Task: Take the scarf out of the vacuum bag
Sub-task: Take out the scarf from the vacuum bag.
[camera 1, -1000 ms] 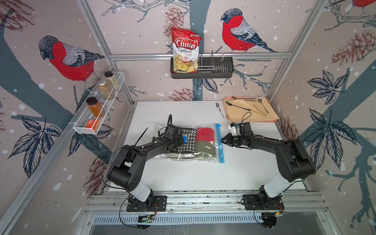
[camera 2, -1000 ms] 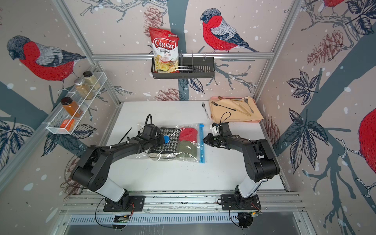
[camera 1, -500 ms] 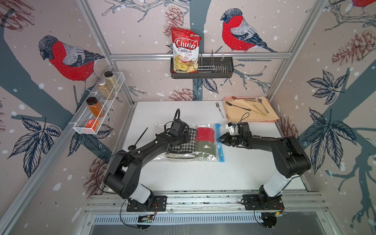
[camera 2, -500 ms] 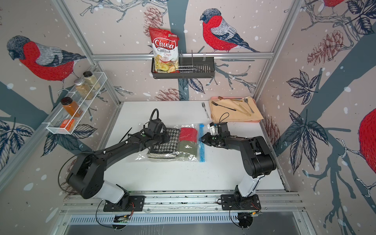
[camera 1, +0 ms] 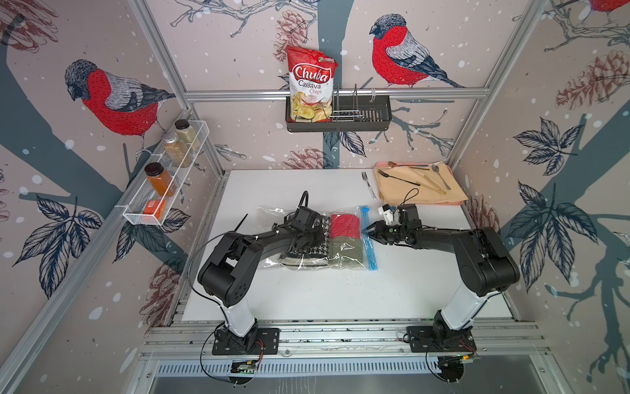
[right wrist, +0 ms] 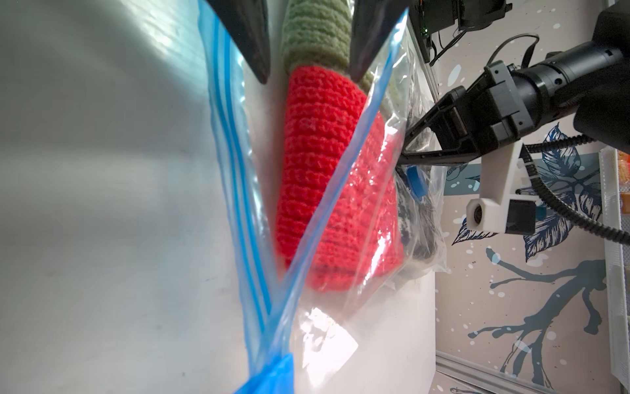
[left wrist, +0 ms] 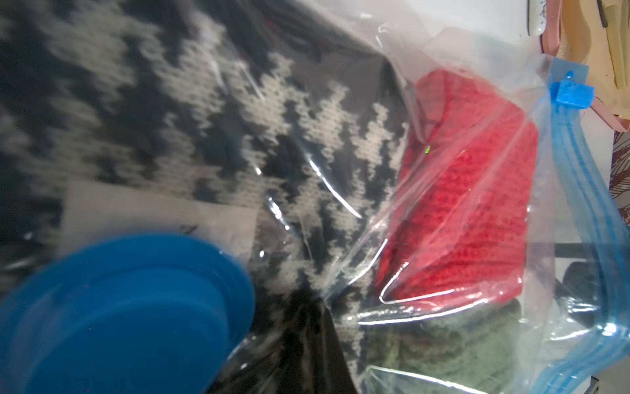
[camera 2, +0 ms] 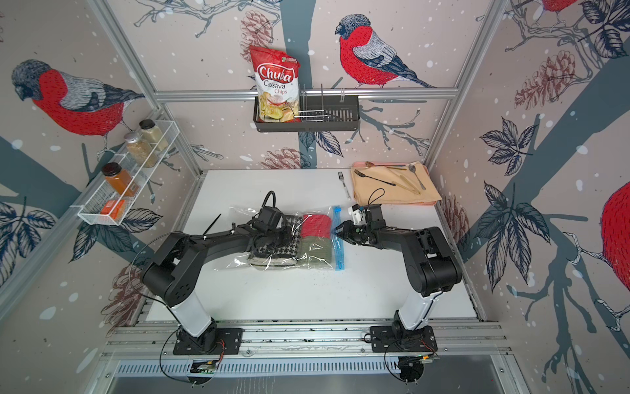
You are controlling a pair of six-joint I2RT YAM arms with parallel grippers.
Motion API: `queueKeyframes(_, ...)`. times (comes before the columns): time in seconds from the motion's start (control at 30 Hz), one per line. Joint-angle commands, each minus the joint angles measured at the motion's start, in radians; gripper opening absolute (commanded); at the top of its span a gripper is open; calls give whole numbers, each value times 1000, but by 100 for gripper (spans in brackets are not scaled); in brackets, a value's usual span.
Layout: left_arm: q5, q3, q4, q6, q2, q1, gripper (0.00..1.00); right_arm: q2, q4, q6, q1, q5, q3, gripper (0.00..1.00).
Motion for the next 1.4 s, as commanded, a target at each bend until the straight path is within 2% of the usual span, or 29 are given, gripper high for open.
queueKeyframes(0.0, -10, -43, -80, -5, 8, -2, 2, 17, 21, 19, 9, 12, 15, 44)
queueKeyframes(0.23, -10, -118, -48, -9, 9, -3, 1, 60, 42, 56, 8, 35, 27, 46)
queueKeyframes(0.57, -10, -123, -40, -2, 23, -3, 1, 111, 126, 116, 16, 9, 65, 47)
queueKeyframes(1.0, -3, -130, -37, 3, 21, -3, 1, 244, 242, 192, 87, -54, 154, 47)
queueKeyframes(1.07, -3, -132, -38, 2, 22, -3, 1, 255, 260, 198, 92, -59, 161, 40)
queueKeyframes(1.17, -7, -134, -42, 1, 16, -3, 1, 266, 268, 200, 94, -62, 175, 15)
queueKeyframes(1.23, -25, -128, -64, 2, 17, -2, 1, 267, 268, 199, 95, -67, 175, 4)
queueKeyframes(1.27, -44, -117, -93, 1, 21, -1, 1, 260, 270, 199, 95, -64, 168, 0)
queueKeyframes(1.37, -54, -135, -97, -10, 5, 18, 0, 222, 273, 195, 95, -36, 134, 0)
